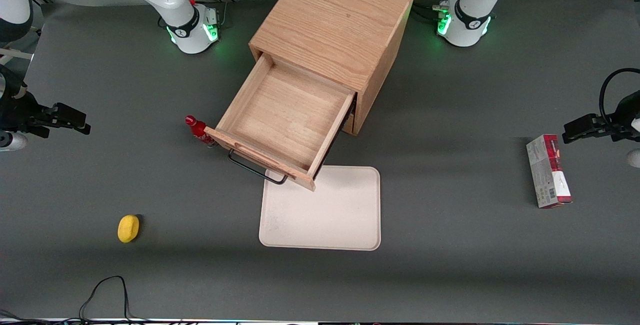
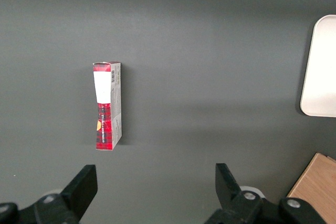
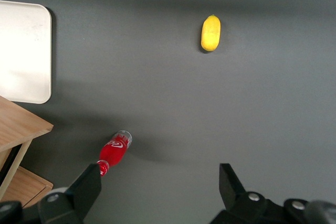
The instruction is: Open upper drawer
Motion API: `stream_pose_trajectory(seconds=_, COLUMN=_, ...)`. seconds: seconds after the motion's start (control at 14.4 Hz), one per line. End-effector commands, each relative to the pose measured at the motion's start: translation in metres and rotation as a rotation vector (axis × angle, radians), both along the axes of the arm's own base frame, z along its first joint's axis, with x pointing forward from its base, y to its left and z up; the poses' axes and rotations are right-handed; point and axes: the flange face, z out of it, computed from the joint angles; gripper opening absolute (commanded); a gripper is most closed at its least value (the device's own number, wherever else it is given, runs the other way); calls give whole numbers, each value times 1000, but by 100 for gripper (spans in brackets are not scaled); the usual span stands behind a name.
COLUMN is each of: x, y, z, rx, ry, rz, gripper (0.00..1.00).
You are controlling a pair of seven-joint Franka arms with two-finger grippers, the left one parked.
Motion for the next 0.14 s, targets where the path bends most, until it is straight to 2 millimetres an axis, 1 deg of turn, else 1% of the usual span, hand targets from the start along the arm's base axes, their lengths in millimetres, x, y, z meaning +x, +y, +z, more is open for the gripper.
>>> stream_pose_trajectory(seconds=0.0, x=4, y=-1, z=3, rx=-23, ry=-7, rz=-24, gripper=100)
stream_pose_trajectory(seconds=0.07, x=4, y=0, z=3, rx=-23, ry=-7, rz=-22, gripper=100)
